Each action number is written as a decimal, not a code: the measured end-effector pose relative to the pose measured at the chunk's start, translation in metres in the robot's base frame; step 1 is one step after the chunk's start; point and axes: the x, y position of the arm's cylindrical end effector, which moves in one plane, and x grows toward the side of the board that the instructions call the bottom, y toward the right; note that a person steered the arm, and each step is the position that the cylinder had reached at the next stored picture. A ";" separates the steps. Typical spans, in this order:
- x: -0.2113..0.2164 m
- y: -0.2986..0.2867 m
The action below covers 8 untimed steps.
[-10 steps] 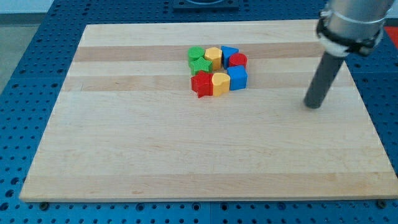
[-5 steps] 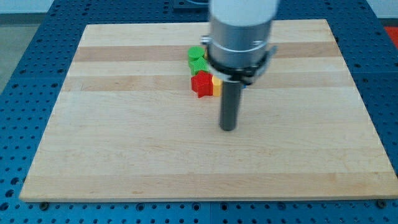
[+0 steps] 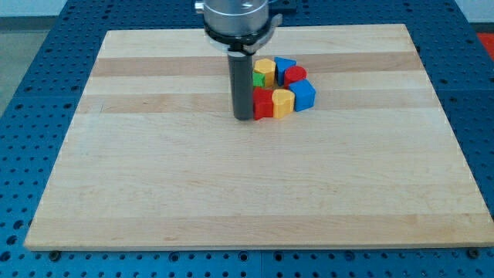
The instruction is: Separate the blue cube red star and yellow heart from group of blocks
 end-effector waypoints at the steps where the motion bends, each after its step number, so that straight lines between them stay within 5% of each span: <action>1: -0.013 0.003; 6: -0.034 0.087; 8: 0.001 0.097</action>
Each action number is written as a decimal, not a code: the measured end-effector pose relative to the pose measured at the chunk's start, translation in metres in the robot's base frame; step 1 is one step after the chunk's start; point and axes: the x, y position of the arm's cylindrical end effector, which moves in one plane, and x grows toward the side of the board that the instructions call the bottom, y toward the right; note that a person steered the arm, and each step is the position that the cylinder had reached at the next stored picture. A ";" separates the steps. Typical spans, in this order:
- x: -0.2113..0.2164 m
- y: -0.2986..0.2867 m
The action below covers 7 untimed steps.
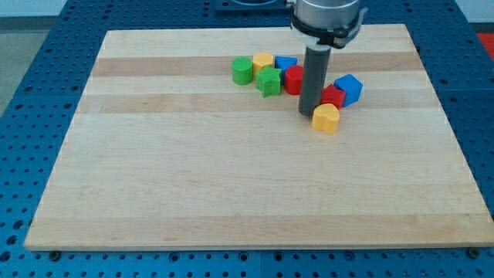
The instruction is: Separate the blue cube red star and yellow heart from group of blocks
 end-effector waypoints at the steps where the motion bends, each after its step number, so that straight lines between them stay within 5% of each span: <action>1: 0.002 0.018; 4: 0.002 0.077; 7: -0.055 0.081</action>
